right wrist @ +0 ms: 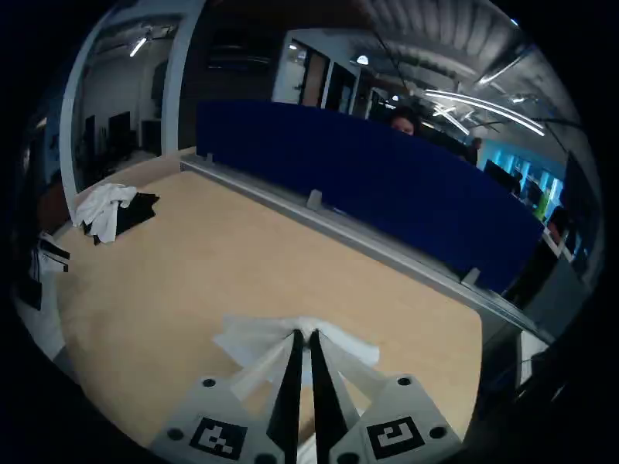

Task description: Fold towel

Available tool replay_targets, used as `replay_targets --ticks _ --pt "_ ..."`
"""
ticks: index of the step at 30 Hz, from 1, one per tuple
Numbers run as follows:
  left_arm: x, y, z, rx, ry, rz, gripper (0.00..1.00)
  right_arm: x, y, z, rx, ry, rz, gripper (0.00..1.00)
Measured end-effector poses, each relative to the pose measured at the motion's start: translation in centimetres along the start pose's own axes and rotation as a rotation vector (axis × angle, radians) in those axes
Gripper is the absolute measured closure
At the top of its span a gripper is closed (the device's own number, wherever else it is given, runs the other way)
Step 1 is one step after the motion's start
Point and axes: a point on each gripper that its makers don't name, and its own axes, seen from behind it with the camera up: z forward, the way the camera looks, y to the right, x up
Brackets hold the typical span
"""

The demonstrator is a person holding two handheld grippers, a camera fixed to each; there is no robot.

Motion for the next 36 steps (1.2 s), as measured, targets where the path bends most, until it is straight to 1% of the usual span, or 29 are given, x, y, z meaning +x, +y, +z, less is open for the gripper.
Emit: replay_targets --ticks 6,9,12,15,20,24,26,29,36 --pt "0.0 0.8 0.4 0.0 -0.006 -0.002 0.12 -2.1 4.4 -0.8 -0.043 -0.035 0.004 0.93" --pt "0.0 1.1 0.5 -0.001 -0.007 -0.001 0.12 -2.8 6.0 -1.0 -0.06 -0.043 0.015 0.93" --pt "0.1 1.4 0.6 -0.002 -0.008 0.004 0.12 -3.4 7.1 -1.3 -0.071 -0.049 0.028 0.93" --pt "0.2 1.7 0.7 -0.002 -0.01 0.009 0.12 -4.0 7.7 -1.5 -0.078 -0.057 0.034 0.93" --pt "0.5 2.1 0.6 -0.006 -0.011 0.015 0.12 -5.3 8.0 -2.3 -0.092 -0.072 0.041 0.93" --pt "0.6 2.2 0.5 -0.008 -0.012 0.021 0.12 -7.2 8.0 -3.6 -0.106 -0.089 0.063 0.93" --pt "0.7 2.2 0.5 -0.009 -0.013 0.024 0.12 -8.5 8.0 -4.4 -0.116 -0.103 0.078 0.93" --pt "0.7 2.2 0.6 -0.012 -0.014 0.028 0.12 -11.3 8.3 -5.4 -0.136 -0.136 0.112 0.93" --pt "0.2 2.1 0.5 -0.016 -0.027 0.039 0.12 -18.9 8.0 -7.6 -0.176 -0.224 0.225 0.93"
